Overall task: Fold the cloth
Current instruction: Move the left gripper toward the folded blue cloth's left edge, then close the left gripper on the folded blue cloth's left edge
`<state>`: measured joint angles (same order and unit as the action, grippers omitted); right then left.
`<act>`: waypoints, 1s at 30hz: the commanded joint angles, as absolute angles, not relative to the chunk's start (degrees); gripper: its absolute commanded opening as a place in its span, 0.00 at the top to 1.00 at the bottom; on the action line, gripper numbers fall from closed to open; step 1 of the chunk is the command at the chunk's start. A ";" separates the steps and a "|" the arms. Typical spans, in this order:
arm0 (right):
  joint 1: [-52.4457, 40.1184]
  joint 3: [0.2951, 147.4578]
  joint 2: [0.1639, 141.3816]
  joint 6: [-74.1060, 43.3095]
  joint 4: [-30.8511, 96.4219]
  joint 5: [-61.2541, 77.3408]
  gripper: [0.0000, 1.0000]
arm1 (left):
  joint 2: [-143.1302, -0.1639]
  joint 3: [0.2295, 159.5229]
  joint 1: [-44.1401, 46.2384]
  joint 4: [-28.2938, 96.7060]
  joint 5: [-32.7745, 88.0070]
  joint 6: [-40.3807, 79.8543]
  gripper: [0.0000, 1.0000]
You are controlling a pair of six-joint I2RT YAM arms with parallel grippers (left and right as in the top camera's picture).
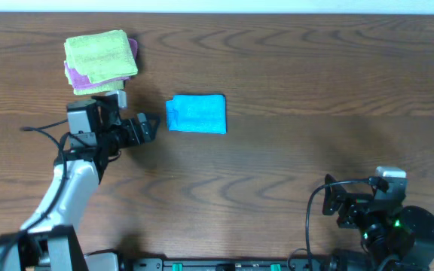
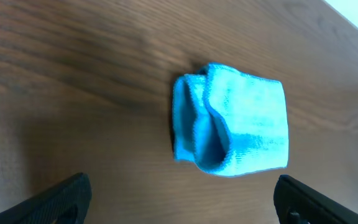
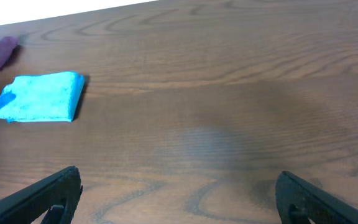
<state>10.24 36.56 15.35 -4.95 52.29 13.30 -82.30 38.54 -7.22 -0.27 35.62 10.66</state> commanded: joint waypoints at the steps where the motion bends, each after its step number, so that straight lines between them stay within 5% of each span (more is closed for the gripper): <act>1: 9.67 36.12 15.29 -4.19 52.36 13.54 0.01 | -85.71 38.39 -9.43 -1.78 40.10 9.28 0.05; 17: 9.67 36.12 15.29 -4.19 52.80 13.54 0.01 | -104.42 38.39 -8.97 -23.73 53.71 15.75 0.05; 30: 9.67 36.12 15.29 -4.19 52.80 13.54 0.01 | -110.39 38.39 -8.97 -28.58 56.88 22.33 0.05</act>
